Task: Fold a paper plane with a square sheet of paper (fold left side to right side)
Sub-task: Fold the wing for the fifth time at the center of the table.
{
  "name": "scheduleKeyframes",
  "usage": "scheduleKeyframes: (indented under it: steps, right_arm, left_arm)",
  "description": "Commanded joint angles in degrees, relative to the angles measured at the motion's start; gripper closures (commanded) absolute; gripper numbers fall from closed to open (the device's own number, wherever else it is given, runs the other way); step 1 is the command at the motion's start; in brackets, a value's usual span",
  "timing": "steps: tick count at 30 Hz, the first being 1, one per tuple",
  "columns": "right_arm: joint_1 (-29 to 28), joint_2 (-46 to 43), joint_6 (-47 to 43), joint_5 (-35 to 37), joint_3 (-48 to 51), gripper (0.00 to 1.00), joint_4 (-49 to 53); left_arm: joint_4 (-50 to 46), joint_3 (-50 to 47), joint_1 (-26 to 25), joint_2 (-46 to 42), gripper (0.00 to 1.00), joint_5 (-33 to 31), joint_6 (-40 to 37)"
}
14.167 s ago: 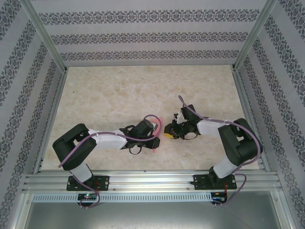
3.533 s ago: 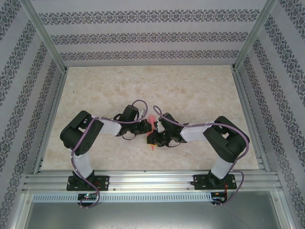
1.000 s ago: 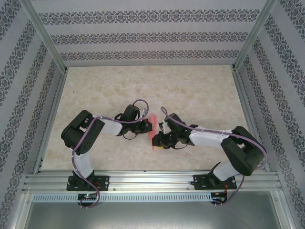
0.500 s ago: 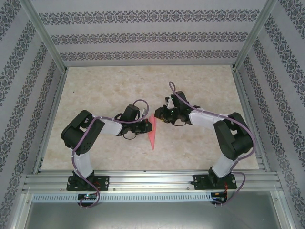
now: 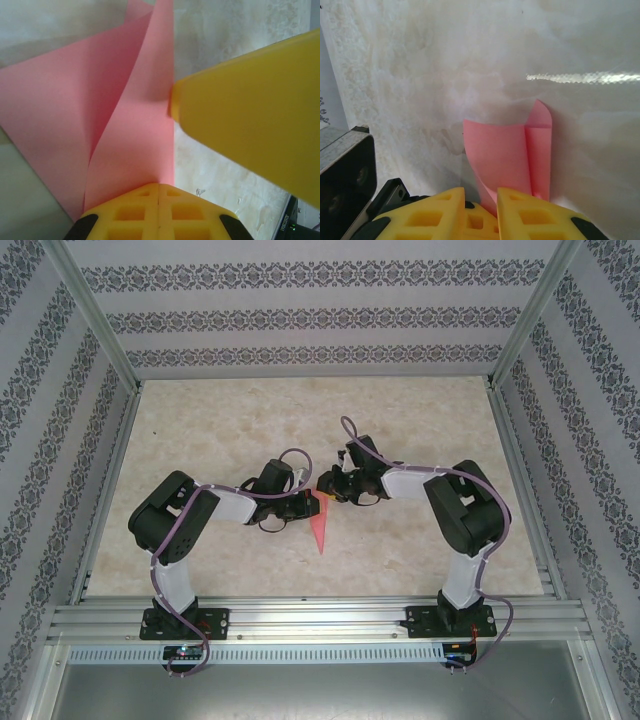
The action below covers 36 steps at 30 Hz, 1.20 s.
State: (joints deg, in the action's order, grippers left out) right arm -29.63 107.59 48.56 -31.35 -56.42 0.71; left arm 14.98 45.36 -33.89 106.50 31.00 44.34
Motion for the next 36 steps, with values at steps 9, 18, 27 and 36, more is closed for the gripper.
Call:
scheduleKeyframes:
  steps: [9, 18, 27, 36]
  right_arm:
    - [-0.3, 3.0, 0.6, 1.5, -2.0, 0.76, 0.0]
    - [-0.3, 2.2, 0.3, 1.4, -1.7, 0.75, 0.1]
    - [-0.3, 2.0, -0.1, 1.6, -1.7, 0.75, 0.2]
    - [-0.3, 2.0, -0.3, 1.6, -1.7, 0.75, 0.3]
  left_arm:
    - [-4.8, -2.5, -0.2, -7.4, 0.77, -3.5, -3.0]
    - [-3.9, -5.2, -1.1, -14.4, 0.72, -1.7, 1.0]
    - [-6.6, -4.4, -8.8, -18.1, 0.76, -4.1, 3.6]
    - [-6.3, -7.1, -10.4, -15.3, 0.76, -5.8, 4.3]
